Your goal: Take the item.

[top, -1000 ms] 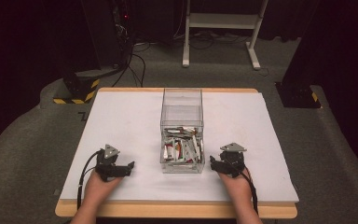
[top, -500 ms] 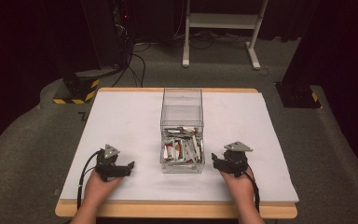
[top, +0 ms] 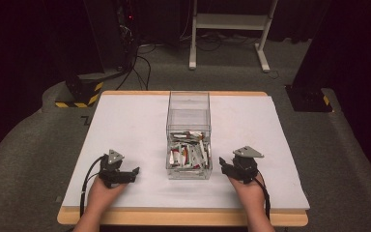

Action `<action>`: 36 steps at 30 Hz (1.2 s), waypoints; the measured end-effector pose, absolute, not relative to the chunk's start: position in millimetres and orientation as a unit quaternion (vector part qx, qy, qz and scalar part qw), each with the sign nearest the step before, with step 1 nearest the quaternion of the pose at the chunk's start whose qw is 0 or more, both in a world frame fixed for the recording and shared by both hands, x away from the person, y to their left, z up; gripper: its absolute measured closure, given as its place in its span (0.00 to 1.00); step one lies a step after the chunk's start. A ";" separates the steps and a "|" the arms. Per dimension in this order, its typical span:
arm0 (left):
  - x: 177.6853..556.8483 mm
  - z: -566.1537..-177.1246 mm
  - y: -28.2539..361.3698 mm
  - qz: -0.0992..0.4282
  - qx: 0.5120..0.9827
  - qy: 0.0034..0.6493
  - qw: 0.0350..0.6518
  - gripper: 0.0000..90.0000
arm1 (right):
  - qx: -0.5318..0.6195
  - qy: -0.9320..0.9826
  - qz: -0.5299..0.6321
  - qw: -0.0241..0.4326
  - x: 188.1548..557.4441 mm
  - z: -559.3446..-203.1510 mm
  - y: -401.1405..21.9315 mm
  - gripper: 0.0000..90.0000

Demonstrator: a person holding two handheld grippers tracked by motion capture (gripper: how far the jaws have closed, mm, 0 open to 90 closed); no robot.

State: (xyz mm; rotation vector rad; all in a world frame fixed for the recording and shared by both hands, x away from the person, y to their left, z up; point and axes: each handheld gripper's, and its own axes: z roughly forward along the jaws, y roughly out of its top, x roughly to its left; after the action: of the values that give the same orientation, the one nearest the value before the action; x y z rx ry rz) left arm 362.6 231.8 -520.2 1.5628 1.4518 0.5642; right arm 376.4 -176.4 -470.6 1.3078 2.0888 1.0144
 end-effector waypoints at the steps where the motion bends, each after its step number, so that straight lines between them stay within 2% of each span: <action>1: 362.6 -520.2 231.8 0.228 0.632 0.587 0.451 0.09 | 0.477 0.760 0.372 0.237 375.5 -469.3 -176.1 0.38; 36: 362.2 -520.1 231.9 0.229 0.634 0.586 0.450 0.09 | 0.434 0.733 0.452 0.265 353.8 -424.4 -167.1 0.47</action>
State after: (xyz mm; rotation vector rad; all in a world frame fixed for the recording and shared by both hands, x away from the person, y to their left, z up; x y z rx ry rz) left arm 362.2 231.9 -520.1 1.5684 1.4485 0.5662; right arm 353.8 -167.1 -424.4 1.1722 1.9797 1.2220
